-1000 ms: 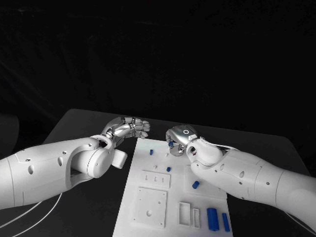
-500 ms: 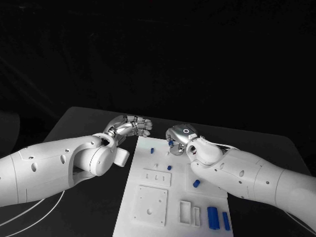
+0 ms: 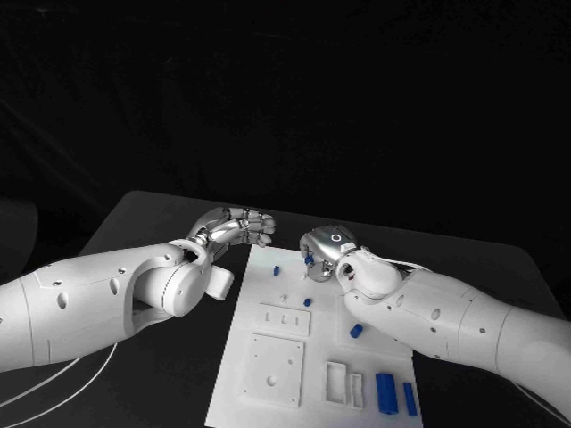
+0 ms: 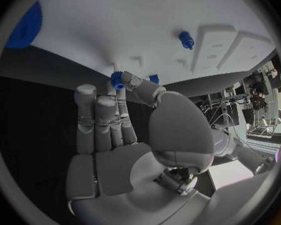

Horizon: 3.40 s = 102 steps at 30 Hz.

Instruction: Assemble the parts on the task board

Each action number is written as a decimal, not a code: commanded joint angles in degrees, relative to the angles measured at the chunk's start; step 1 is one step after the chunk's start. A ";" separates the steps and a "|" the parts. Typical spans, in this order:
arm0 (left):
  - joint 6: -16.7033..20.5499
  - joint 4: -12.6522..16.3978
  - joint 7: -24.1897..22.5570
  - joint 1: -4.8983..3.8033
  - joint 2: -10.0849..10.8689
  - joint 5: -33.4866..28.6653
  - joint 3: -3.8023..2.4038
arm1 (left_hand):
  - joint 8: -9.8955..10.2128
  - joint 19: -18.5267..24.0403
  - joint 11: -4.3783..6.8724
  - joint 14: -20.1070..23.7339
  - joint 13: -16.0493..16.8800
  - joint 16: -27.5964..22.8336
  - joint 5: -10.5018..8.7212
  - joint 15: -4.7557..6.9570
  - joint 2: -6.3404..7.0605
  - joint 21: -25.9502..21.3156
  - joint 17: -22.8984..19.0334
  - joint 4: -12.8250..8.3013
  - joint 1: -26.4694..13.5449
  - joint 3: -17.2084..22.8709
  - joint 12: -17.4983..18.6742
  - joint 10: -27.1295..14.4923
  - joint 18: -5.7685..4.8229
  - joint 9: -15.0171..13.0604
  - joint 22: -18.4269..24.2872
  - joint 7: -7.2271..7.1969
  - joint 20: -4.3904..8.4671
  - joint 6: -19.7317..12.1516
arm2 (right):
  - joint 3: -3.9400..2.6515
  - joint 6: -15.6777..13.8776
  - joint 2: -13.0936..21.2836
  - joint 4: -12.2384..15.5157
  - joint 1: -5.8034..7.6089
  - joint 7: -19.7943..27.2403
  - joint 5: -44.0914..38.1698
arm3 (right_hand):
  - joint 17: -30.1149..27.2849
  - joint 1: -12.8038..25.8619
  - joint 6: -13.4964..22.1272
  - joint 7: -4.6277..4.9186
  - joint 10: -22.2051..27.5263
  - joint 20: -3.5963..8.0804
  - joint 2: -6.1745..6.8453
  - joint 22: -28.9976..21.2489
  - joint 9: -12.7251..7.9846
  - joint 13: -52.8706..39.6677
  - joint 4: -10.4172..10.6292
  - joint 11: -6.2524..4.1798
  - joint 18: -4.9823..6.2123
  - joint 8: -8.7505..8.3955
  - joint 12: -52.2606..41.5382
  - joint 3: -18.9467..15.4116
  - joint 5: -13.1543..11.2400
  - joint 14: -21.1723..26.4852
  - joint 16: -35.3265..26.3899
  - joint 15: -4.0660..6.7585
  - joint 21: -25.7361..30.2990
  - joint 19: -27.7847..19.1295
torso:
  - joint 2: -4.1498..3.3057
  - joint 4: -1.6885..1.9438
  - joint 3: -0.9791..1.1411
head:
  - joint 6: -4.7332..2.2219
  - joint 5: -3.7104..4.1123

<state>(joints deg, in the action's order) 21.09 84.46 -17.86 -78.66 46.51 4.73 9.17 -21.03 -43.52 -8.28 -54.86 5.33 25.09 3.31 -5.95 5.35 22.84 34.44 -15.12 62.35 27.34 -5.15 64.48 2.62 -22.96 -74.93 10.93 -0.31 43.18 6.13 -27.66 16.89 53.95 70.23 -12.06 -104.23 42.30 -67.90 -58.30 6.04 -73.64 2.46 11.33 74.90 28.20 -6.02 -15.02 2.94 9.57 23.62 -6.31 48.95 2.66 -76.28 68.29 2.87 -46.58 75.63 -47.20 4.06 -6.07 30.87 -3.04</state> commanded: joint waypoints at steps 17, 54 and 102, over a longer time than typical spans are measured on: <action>-0.52 -0.05 -0.54 -0.59 -0.10 0.26 -0.07 | 0.37 0.33 -0.21 -0.46 -0.06 -0.50 -0.32 0.04 0.07 0.38 0.14 0.03 -0.44 0.41 0.30 -0.16 0.44 -0.08 -1.14 0.40 0.14 -0.01 | 0.07 1.44 -0.28 -0.77 -0.06 0.26 0.40 | -0.24 -0.54 -0.39 0.01 -3.23 0.00 -0.08 1.12 0.05 -5.35 -0.18 -0.52 5.43 -0.31 0.16 0.47 0.28 1.12 0.24 1.16 -0.22 -0.41 | -0.08 -0.10 0.01 | 0.11 0.00; -0.35 0.03 -0.52 -0.84 0.18 0.26 -0.07 | 0.44 0.37 -0.28 -0.50 -0.08 -0.66 -0.33 0.02 0.06 0.44 0.30 0.14 -0.62 0.41 0.43 -0.11 0.43 -0.12 -1.12 0.43 0.10 -0.04 | 0.15 2.10 -0.34 -1.13 -0.05 2.23 5.39 | -2.25 1.92 6.32 3.21 5.95 -0.02 3.76 0.67 -1.12 -3.61 1.31 2.72 5.43 -5.41 2.76 -3.14 2.39 1.45 0.75 -1.96 0.24 -1.24 | -0.03 -0.23 -0.11 | 0.44 -0.21; -3.18 -3.38 -2.16 0.40 0.92 3.23 0.13 | 0.29 0.00 0.32 -1.26 0.29 -0.78 -0.33 0.32 -0.44 0.92 1.06 0.11 -0.73 0.45 0.01 1.59 0.51 -0.45 -1.12 0.16 0.37 0.56 | -3.06 6.85 18.27 14.97 2.42 8.12 19.91 | -2.46 4.59 9.21 1.43 -5.13 0.11 4.47 1.19 -1.65 -28.58 3.26 -1.92 5.43 -7.20 -18.21 -14.20 3.82 2.19 2.49 2.47 -1.22 -1.45 | 1.62 -3.97 3.55 | -1.58 -0.98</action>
<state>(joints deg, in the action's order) 19.38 80.84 -19.07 -78.29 47.53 7.21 9.32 -20.81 -43.52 -7.98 -55.60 5.57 24.66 3.31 -5.63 5.09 23.51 35.43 -14.97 62.08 27.50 -4.87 65.81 2.57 -23.35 -74.91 11.14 -0.31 43.39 3.09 -25.03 35.26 69.39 72.66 -5.46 -85.88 39.77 -63.48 -49.05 7.65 -79.18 2.43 16.27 74.95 26.50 -32.93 -11.78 1.21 11.54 16.63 -23.40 35.01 6.22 -73.90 70.73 5.24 -47.68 73.74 -45.70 0.41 -2.96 29.14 -4.27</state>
